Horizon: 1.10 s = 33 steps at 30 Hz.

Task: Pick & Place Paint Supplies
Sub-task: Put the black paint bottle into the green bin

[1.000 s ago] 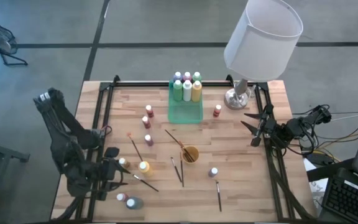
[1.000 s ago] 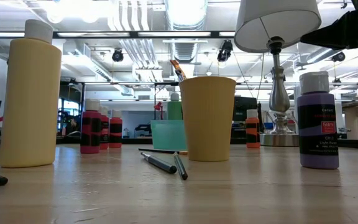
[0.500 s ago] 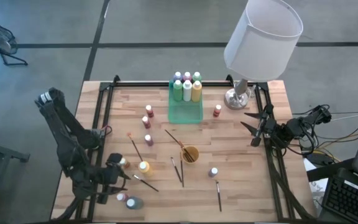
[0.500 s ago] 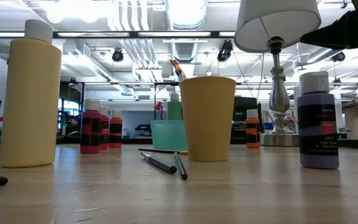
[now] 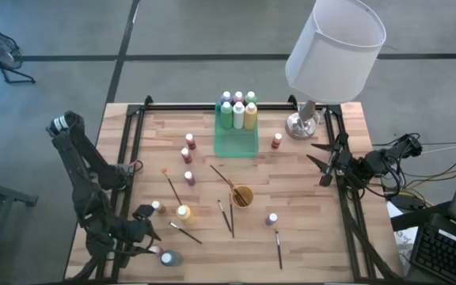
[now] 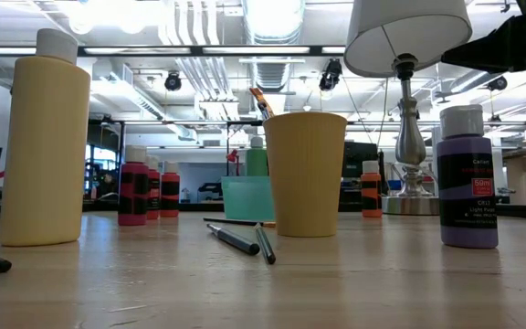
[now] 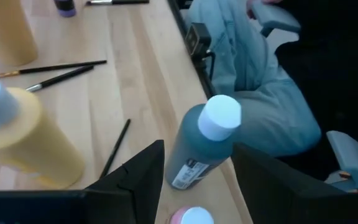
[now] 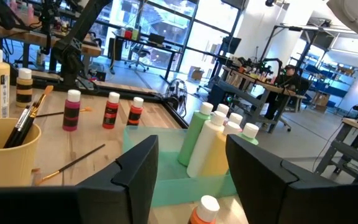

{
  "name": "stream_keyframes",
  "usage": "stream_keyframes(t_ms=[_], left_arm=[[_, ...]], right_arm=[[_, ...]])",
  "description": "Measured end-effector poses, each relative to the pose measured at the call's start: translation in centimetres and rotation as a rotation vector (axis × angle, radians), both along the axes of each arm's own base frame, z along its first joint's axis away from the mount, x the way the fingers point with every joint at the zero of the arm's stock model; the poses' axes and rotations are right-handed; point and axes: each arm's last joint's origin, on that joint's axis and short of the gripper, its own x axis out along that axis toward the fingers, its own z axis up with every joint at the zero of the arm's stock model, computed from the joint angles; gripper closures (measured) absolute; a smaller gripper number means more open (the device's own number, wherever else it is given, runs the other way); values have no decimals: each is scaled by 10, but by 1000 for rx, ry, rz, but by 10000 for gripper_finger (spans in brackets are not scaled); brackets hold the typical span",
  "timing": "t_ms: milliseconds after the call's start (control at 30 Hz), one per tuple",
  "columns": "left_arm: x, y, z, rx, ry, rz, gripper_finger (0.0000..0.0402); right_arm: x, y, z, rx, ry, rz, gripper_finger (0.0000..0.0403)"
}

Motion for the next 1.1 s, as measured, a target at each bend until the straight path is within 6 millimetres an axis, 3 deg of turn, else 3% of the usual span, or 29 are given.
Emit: stream_keyframes(t_ms=[333,733,1100], left_arm=[[0,-3,-24,-67,-47,-31,207],[3,-6,-31,10,-167,-72,207],[11,-22,-40,51,-225,-108,206]], right_arm=[[0,0,0,0,0,0,247],[0,0,0,0,0,0,283],[0,0,0,0,-1,0,318]])
